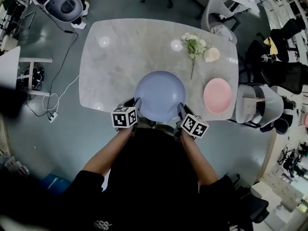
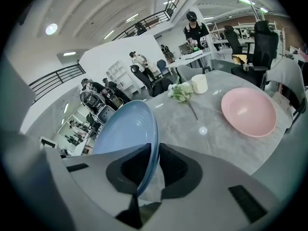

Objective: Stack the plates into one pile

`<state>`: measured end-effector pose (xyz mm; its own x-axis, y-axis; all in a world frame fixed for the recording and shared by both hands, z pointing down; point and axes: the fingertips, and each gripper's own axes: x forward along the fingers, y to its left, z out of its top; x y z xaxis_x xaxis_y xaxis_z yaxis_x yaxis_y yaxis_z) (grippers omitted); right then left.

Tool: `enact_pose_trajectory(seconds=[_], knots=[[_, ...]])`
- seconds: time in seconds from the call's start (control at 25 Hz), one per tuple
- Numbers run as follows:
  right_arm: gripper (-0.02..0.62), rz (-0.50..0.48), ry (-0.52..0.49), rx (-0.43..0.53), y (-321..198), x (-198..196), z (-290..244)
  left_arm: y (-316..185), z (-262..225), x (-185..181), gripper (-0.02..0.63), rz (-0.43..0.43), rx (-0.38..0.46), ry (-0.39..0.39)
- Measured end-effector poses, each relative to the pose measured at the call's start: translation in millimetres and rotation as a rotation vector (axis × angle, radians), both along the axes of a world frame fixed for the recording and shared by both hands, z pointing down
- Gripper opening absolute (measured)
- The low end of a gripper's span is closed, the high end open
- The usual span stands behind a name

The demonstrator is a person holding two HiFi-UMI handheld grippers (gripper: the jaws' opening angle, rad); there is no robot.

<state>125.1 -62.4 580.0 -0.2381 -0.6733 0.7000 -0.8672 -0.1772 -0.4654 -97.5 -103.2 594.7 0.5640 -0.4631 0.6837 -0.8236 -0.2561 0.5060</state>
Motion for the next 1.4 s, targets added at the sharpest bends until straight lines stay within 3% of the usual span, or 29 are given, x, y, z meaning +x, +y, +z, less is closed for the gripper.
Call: enact_pose_trajectory(seconds=[0.16,0.36,0.6,1.0,1.4], knots=[[0.052,0.044,-0.016,0.003,9.2,-4.6,7.1,-1.4,5.3,-1.3,0.083,0.010,-0.010,0.023],[0.052,0.107,-0.002,-0.002,19.0,-0.1,13.8,-7.6,12.8,6.0,0.083,0.089,-0.015,0.040],[0.052,0.140,-0.042,0.009,32.8,24.3,16.0,-3.3,11.3,34.7,0.086,0.140,-0.008,0.029],[0.052,0.144,-0.065,0.066,33.0,101.7,5.7,3.3,-0.4,110.4,0.086,0.118,0.025,-0.007],[0.052,0.114,-0.095,0.079,62.0,214.7,8.5,47.6,-0.2,217.6,0.086,0.069,0.025,-0.051]])
